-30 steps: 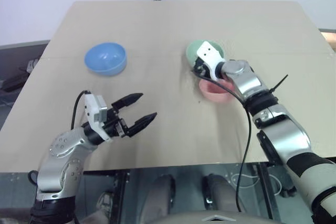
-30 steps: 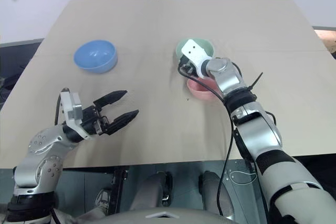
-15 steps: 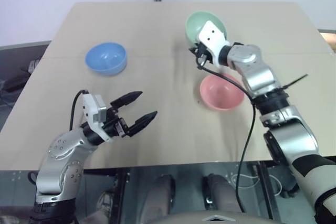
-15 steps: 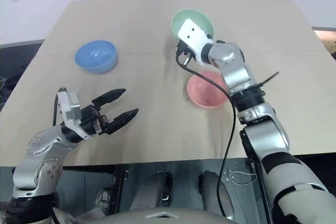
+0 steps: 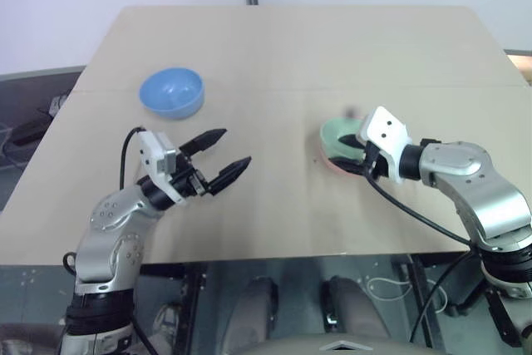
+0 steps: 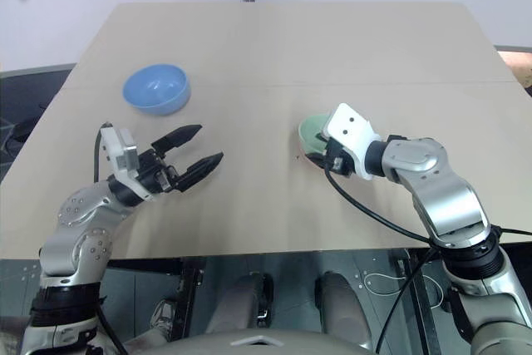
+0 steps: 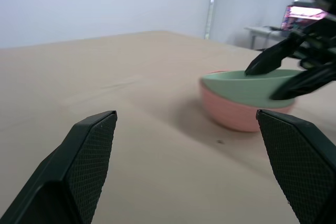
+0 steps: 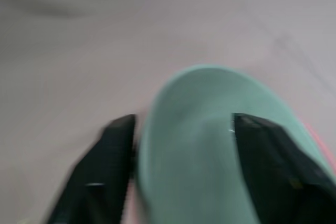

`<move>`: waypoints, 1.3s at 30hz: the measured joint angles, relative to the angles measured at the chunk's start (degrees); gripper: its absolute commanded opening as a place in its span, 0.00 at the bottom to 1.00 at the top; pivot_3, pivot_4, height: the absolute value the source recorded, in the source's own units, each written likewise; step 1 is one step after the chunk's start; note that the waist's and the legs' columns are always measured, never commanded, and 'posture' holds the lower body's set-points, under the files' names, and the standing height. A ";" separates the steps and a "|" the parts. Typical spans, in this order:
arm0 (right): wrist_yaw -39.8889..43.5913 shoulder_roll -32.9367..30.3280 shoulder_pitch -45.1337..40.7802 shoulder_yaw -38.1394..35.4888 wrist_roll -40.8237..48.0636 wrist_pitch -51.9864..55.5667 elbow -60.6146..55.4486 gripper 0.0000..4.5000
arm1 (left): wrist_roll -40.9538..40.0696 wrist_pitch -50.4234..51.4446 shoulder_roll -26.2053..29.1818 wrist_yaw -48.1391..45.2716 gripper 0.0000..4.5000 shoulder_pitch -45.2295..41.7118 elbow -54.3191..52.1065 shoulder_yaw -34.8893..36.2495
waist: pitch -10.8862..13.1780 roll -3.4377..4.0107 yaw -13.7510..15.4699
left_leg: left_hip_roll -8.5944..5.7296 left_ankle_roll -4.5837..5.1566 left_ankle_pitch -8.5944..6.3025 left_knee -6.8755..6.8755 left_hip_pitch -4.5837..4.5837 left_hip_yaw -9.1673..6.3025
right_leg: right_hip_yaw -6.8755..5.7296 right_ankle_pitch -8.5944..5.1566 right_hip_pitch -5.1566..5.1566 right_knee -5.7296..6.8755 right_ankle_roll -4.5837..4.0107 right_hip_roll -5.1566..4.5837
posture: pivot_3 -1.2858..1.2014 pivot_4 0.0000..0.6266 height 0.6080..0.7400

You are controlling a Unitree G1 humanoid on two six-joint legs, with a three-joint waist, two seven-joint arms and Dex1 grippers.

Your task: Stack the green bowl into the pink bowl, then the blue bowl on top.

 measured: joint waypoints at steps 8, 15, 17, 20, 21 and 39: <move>-0.32 4.24 0.81 -10.80 9.60 -4.85 -6.14 0.87 | 22.75 2.13 7.29 15.92 1.00 -8.04 4.16 -4.61 | 0.00 -0.04 0.42 | -0.05 0.01 -0.01 -0.03 -0.09 -0.03 | -0.12 0.00 0.00 -0.09 0.00 -0.01 | 0.52 0.24 1.00; -1.30 4.56 4.16 -9.91 12.26 -8.75 -8.13 0.87 | 41.90 6.70 16.65 15.90 1.00 -21.94 14.46 -18.50 | 0.01 -0.05 0.34 | -0.08 0.01 0.00 -0.01 -0.04 -0.01 | -0.13 0.00 0.00 -0.02 0.01 0.30 | 0.52 0.24 1.00; -2.03 4.60 4.65 -9.11 12.19 -9.56 -8.16 0.87 | 45.41 6.34 16.62 16.01 1.00 -24.66 18.93 -21.49 | 0.01 -0.05 0.20 | -0.05 0.00 0.00 -0.01 -0.05 0.01 | -0.09 -0.01 -0.02 -0.02 0.00 0.38 | 0.52 0.24 1.00; -3.27 4.66 5.69 -7.81 11.85 -10.68 -8.13 0.89 | 49.23 5.86 15.72 16.15 0.87 -28.33 25.74 -25.00 | 0.01 -0.05 0.28 | -0.02 0.00 0.01 0.00 -0.11 0.02 | -0.06 -0.01 -0.06 -0.04 0.00 0.42 | 0.52 0.24 1.00; -3.60 4.66 6.07 -7.63 11.76 -11.03 -8.13 0.89 | 50.22 5.92 15.31 16.20 0.81 -29.36 27.67 -25.66 | 0.01 -0.06 0.31 | -0.02 0.00 0.01 0.02 -0.13 0.02 | -0.06 -0.01 -0.06 -0.05 0.00 0.42 | 0.52 0.24 1.00; -9.34 2.38 10.57 -11.53 11.16 -12.08 -10.48 0.89 | 34.83 -6.34 8.76 2.79 0.01 -31.92 17.03 -23.17 | 0.01 -0.07 0.94 | -0.07 -0.25 0.15 0.43 -0.40 -0.14 | -0.08 0.00 -0.03 -0.02 0.00 -0.10 | 0.52 0.24 1.00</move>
